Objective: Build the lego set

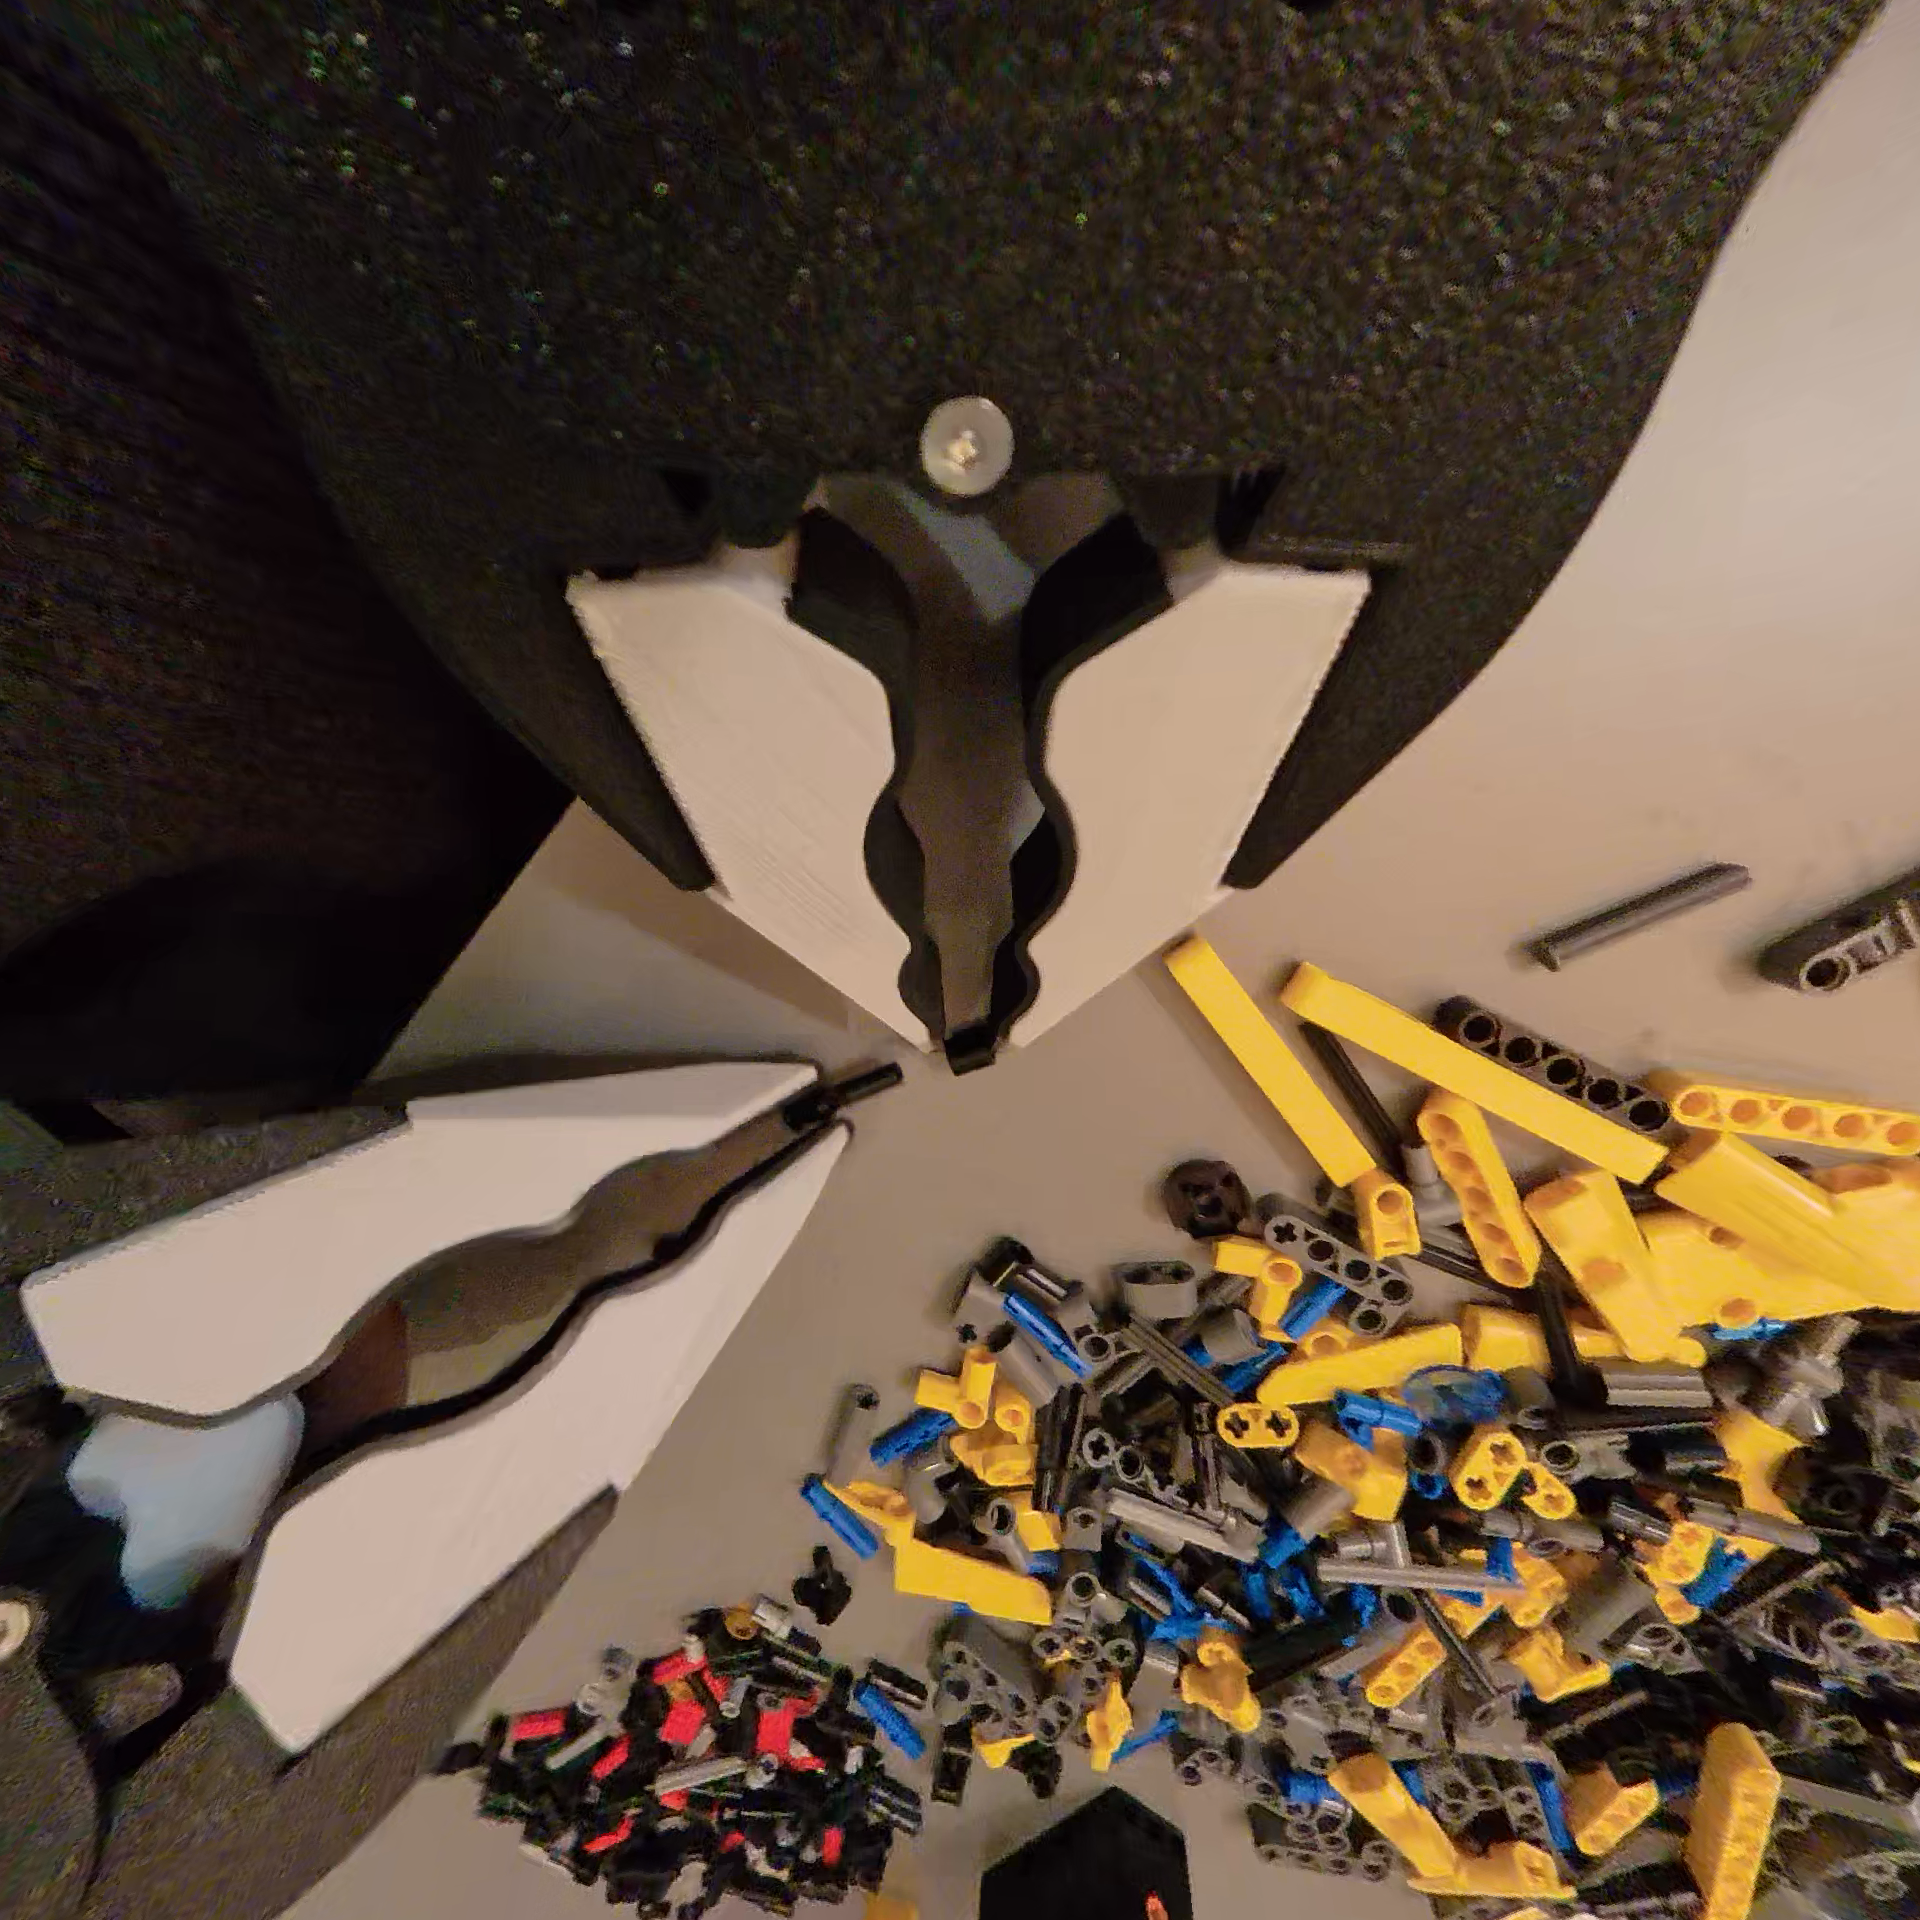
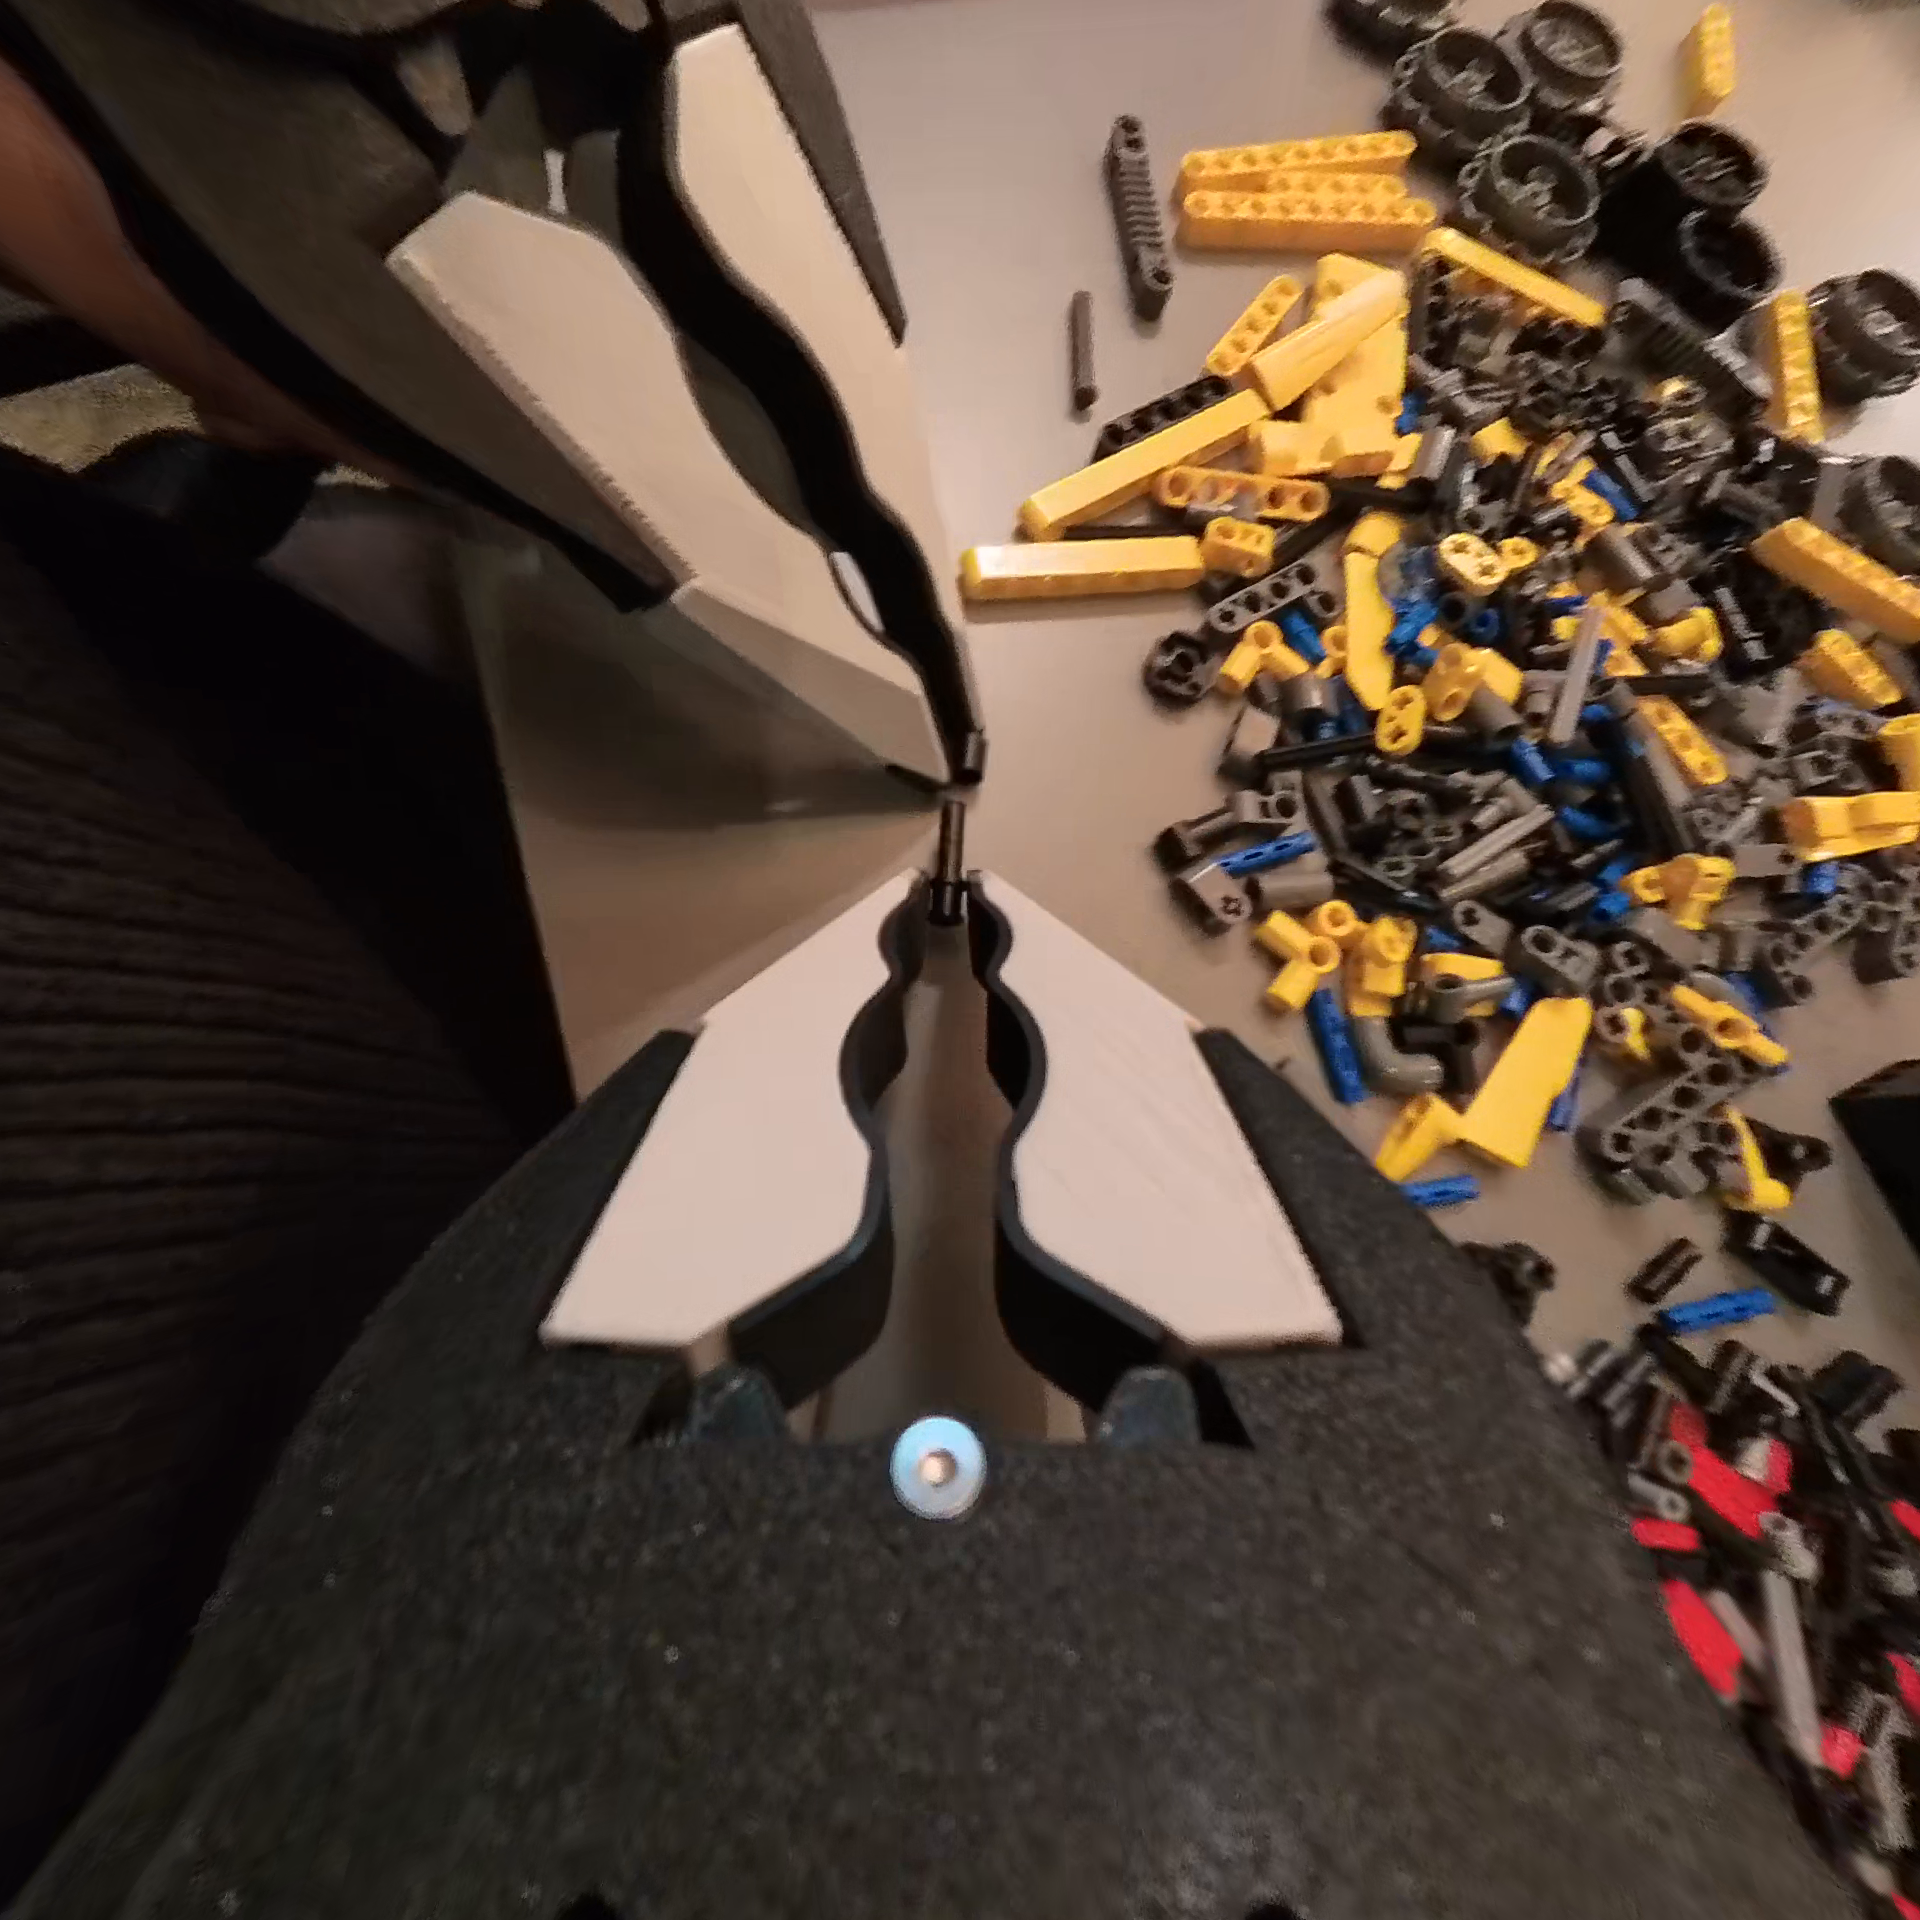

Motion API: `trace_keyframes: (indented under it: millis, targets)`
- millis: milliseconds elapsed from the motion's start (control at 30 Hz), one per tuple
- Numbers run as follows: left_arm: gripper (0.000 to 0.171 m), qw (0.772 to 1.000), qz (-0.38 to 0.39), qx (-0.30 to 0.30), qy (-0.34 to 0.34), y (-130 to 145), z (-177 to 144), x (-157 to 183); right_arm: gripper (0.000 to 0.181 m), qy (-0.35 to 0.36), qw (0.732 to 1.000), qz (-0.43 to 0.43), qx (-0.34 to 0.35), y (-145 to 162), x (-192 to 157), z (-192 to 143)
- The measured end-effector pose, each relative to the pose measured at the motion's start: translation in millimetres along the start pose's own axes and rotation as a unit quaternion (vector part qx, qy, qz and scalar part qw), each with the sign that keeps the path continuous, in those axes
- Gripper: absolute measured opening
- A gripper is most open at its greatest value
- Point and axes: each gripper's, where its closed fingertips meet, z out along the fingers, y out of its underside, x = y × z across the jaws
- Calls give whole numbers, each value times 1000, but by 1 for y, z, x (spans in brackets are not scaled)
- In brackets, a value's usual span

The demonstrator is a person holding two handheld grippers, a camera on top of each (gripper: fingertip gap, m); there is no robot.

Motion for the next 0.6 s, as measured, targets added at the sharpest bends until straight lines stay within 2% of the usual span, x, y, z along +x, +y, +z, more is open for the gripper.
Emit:
trace_keyframes:
  millis: [267, 600]
  targets:
    - [9, 1000, -9, 4, 16, 0, -6, 5, 6, -6, 1000, 29, 6, 0, -4, 5]
    - [9, 1000, 6, 6, 5, 0, -1, 0, 6, 0, 1000, 1, -10, 5, 8, 2]
